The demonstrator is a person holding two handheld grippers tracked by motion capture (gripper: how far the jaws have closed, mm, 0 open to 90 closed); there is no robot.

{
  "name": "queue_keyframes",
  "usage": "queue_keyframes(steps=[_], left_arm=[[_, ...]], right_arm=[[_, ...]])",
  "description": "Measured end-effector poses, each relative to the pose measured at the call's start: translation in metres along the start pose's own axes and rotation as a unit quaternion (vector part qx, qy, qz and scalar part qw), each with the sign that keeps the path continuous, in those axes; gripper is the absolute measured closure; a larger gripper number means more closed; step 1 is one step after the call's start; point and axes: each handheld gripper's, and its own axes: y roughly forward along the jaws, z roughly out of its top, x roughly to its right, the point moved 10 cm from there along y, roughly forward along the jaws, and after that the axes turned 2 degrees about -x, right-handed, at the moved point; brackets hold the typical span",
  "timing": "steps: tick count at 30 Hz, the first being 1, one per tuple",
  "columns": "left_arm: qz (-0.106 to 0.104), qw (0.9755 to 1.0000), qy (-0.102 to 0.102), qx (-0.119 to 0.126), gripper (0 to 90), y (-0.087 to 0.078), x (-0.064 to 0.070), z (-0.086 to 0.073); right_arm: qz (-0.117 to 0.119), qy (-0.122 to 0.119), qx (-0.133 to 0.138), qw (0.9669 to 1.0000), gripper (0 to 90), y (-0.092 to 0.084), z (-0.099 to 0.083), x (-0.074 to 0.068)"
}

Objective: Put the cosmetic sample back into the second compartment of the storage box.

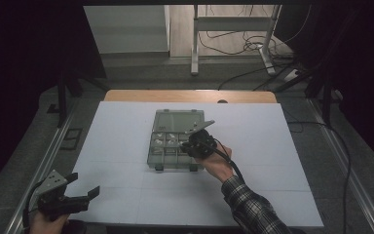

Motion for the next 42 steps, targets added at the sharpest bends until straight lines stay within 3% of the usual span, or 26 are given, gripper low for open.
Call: queue_keyframes(steps=[17, 42], left_arm=[[-0.002, 1.0, -0.001, 0.0, 4.4, 0.0, 0.0, 0.0], [-0.006, 1.0, 0.0, 0.002, 4.4, 0.0, 0.0, 0.0]], right_arm=[[-0.008, 0.01, 0.008, 0.9999, 81.1, 0.02, 0.016, 0.012], [-0.015, 0.006, 0.005, 0.9999, 80.3, 0.067, 0.034, 0.012]])
